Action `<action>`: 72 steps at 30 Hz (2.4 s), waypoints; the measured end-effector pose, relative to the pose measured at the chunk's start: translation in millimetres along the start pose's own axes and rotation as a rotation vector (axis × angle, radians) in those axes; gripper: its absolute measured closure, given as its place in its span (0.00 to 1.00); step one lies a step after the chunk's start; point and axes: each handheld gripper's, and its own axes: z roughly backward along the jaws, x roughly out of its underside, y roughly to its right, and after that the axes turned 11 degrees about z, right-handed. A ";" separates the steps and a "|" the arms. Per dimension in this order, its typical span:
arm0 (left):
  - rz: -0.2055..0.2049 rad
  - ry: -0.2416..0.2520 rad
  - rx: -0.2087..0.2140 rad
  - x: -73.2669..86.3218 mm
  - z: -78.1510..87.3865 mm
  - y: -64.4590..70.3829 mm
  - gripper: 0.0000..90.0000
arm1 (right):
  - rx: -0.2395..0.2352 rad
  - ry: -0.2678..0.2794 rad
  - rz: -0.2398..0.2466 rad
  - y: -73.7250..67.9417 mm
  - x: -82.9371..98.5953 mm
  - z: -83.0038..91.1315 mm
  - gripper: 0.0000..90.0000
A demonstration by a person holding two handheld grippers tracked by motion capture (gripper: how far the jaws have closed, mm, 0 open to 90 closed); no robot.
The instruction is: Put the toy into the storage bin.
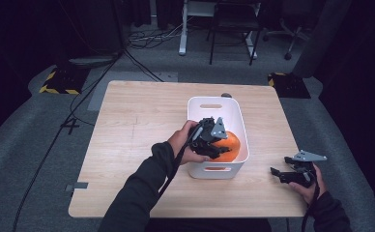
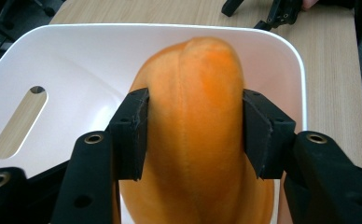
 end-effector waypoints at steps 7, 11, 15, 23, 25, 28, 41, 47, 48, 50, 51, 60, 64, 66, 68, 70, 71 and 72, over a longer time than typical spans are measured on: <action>0.005 0.051 0.010 -0.3 2.6 -0.2 0.65 | 0.000 0.000 -0.001 -0.1 0.0 0.0 0.17; 0.001 0.050 0.009 -0.7 5.4 -1.3 0.66 | -0.001 0.001 -0.001 0.0 0.0 0.0 0.17; 0.008 0.040 0.009 0.8 5.3 -2.2 0.66 | -0.001 0.001 -0.001 0.0 0.0 -0.1 0.17; 0.022 0.063 0.004 2.9 6.0 -3.5 0.64 | -0.001 0.001 -0.002 0.0 0.0 -0.1 0.17; 0.032 0.087 0.003 3.8 6.8 -4.6 0.64 | -0.001 0.000 0.000 0.1 0.0 0.0 0.17; 0.038 0.094 -0.005 4.3 8.4 -4.5 0.65 | -0.001 0.001 -0.003 -0.1 -0.1 -0.1 0.17; 0.080 0.192 -0.060 10.1 19.9 -8.6 0.61 | -0.001 0.002 -0.004 -0.2 -0.1 -0.1 0.17; 0.097 0.215 -0.098 15.1 25.4 -13.5 0.57 | 0.000 0.001 -0.002 -0.1 0.0 0.0 0.17; 0.101 0.211 -0.103 15.9 26.3 -14.0 0.56 | 0.000 0.000 0.000 0.0 0.0 0.0 0.17; 0.119 0.217 -0.110 17.7 27.7 -14.9 0.54 | -0.001 0.000 -0.001 0.0 0.0 0.0 0.17; 0.117 0.222 -0.117 18.4 28.7 -16.1 0.53 | 0.000 0.000 0.000 0.0 0.0 0.0 0.17; 0.155 0.228 -0.136 23.6 36.8 -20.0 0.37 | 0.000 0.000 -0.001 0.0 0.0 0.0 0.17; 0.172 0.230 -0.153 26.7 41.5 -22.5 0.30 | 0.000 0.000 -0.001 -0.1 0.0 0.0 0.17; 0.185 0.236 -0.156 28.8 43.9 -23.7 0.27 | 0.000 0.000 0.000 -0.1 0.0 0.0 0.17; 0.194 0.244 -0.162 30.8 46.2 -24.9 0.24 | 0.000 0.000 0.000 0.0 0.1 0.0 0.17; 0.202 0.245 -0.182 33.2 49.8 -26.9 0.23 | -0.001 0.000 -0.002 -0.3 -0.1 0.0 0.17; 0.214 0.253 -0.176 34.4 50.9 -27.7 0.22 | 0.000 -0.001 -0.003 -0.3 -0.1 0.1 0.17; 0.215 0.250 -0.183 35.4 52.9 -28.8 0.21 | 0.000 0.001 0.000 0.0 0.1 0.0 0.17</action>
